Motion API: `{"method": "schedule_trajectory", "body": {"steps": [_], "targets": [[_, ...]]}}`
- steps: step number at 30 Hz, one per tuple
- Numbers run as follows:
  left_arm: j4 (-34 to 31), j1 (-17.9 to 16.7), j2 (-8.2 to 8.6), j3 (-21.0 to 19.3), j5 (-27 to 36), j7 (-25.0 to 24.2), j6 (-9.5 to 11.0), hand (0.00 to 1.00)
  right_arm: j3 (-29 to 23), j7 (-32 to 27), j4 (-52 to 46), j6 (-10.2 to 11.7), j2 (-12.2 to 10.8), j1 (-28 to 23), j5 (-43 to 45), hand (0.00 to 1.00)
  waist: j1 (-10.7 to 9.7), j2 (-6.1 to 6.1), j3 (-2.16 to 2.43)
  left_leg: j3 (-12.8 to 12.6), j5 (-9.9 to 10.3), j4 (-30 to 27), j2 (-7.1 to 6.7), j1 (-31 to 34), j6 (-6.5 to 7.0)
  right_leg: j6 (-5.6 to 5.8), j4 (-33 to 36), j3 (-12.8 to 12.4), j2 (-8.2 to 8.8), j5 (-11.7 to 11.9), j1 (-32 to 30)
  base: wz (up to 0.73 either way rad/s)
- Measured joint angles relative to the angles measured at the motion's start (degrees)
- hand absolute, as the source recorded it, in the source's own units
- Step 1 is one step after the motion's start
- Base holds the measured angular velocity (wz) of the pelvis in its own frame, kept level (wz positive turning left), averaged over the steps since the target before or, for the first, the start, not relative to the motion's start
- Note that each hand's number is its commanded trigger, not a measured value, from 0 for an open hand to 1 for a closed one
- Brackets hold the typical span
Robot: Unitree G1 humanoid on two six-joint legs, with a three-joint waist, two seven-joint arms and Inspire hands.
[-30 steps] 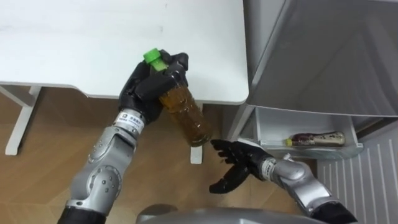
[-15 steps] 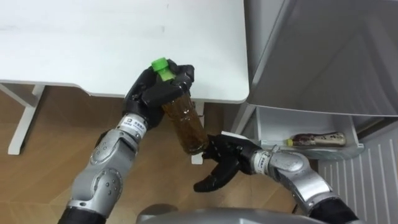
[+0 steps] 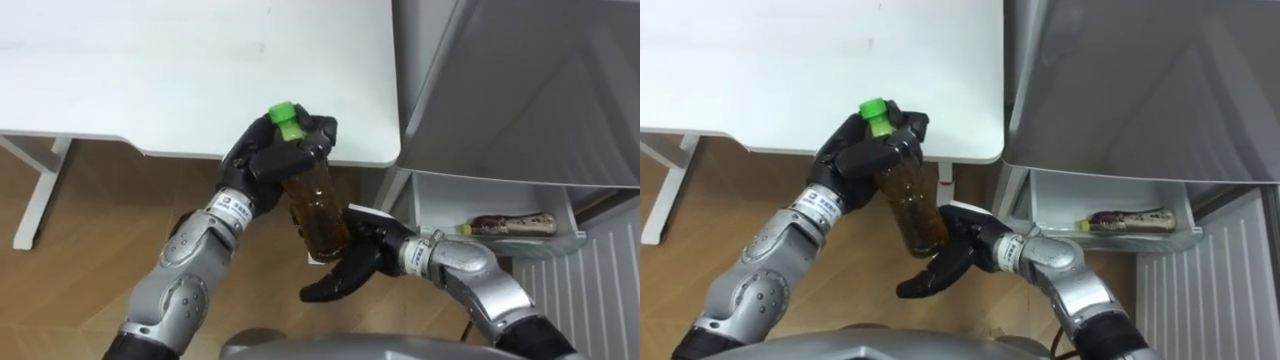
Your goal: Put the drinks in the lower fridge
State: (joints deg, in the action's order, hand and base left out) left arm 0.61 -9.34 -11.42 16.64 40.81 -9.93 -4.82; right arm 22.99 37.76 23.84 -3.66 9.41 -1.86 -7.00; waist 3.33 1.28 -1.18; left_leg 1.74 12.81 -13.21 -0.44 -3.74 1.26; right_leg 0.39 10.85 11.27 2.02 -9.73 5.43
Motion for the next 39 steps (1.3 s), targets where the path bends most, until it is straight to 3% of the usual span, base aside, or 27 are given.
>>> {"method": "schedule_trajectory", "body": {"steps": [10, 17, 23, 24, 25, 26, 39], "targets": [[5.5, 0.0, -0.2, 3.3, -0.5, -2.0, 0.1, 1.0, 0.1, -1.7, -1.8, 0.0, 0.0, 0.0, -5.0, 0.0, -1.9, -0.65, 0.06, 0.1, 0.0, -0.2, -0.11, 0.0, 0.0, 0.0, 0.1, -0.1, 0.08, 0.0, 0.2, 0.0], [5.7, 0.0, -0.55, 4.0, -0.5, -2.2, 0.6, 1.0, 0.5, -2.5, -2.1, 0.1, 0.4, -0.1, -7.2, 0.0, -3.1, -1.37, 0.02, 0.0, 0.0, 0.1, -0.09, -0.5, 0.01, 0.0, 0.2, -0.2, 0.06, 0.0, 0.5, 0.0], [5.7, 0.0, -0.74, 4.2, -1.2, -3.0, 2.3, 1.0, 0.8, -2.6, -2.1, 0.1, 0.5, -0.1, -10.4, 0.0, -3.0, -2.29, 0.07, -0.3, 0.0, 0.5, -0.02, -0.9, 0.01, 0.01, 0.7, -0.5, 0.03, 0.0, 0.2, -0.03], [5.6, 0.0, -0.9, 4.5, -1.5, -3.0, 2.8, 1.0, 1.0, -2.7, -2.1, 0.1, 0.6, -0.1, -11.2, 0.28, -3.0, -2.36, 0.07, -0.3, 0.0, 0.5, -0.02, -0.9, 0.01, 0.01, 0.7, -0.4, 0.03, 0.0, 0.2, 0.0], [5.6, 0.0, -0.95, 4.8, -1.9, -3.0, 3.2, 1.0, 1.0, -2.7, -2.1, 0.1, 0.7, -0.2, -11.7, 0.75, -3.0, -2.38, 0.08, -0.3, 0.0, 0.5, -0.02, -0.9, 0.01, 0.01, 0.8, -0.4, 0.04, 0.0, 0.2, 0.0], [5.6, 0.0, -0.96, 4.9, -2.3, -3.0, 3.4, 1.0, 1.0, -2.8, -2.1, 0.1, 0.7, -0.2, -11.9, 1.0, -3.0, -2.39, 0.09, -0.3, 0.0, 0.5, -0.02, -0.9, 0.01, 0.01, 0.8, -0.3, 0.04, 0.0, 0.2, 0.0], [5.6, 0.0, -2.01, 7.2, -5.6, -2.8, 4.4, 1.0, 3.0, -2.8, -1.8, 0.1, 2.5, -1.3, -13.5, 1.0, -3.1, -2.19, 0.05, -0.3, -0.1, 0.3, -0.05, -1.0, 0.01, 0.02, 0.8, -0.4, 0.09, 0.0, 0.3, 0.0]]}}
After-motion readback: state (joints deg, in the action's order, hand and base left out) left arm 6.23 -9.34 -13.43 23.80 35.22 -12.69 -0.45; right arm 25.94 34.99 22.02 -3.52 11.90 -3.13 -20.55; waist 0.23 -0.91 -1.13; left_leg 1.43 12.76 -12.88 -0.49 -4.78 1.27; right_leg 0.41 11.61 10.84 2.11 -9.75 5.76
